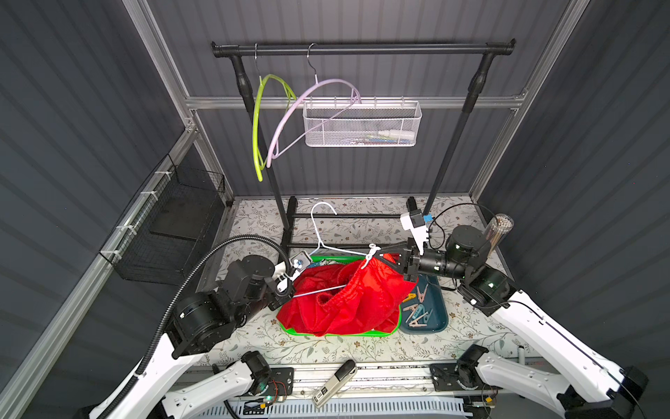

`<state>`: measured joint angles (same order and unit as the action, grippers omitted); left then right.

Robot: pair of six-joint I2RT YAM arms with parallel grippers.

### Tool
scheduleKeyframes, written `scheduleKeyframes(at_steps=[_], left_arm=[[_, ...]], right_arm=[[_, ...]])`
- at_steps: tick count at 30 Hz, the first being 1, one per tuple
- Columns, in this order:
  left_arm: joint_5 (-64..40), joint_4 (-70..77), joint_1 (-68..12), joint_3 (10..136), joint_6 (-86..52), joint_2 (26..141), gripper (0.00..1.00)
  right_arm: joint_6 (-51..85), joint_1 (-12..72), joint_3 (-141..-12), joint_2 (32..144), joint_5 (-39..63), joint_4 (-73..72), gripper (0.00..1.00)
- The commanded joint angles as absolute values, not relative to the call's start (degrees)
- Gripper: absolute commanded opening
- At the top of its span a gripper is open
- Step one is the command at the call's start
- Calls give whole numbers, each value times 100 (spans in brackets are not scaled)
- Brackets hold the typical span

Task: Remove the clothespins securing shorts to the hanger
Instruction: Remove the shorts from the hanger.

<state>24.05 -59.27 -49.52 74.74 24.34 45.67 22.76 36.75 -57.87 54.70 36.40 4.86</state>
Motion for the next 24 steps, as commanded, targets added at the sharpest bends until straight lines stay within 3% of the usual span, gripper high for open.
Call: scheduleKeyframes(at_steps=[1, 13, 24], left_arm=[[3017, -5719, -4899, 7864, 2182, 4436, 0], [4004, -5569, -4900, 8036, 2108, 4450, 0], [4837, -4984, -4898, 8274, 1700, 4659, 0]], right_arm=[[1688, 3674, -5985, 5127, 3084, 1391, 0], [1617, 3665, -6057, 4751, 2512, 1936, 0], [2069, 3917, -7387, 6003, 2727, 1775, 0]])
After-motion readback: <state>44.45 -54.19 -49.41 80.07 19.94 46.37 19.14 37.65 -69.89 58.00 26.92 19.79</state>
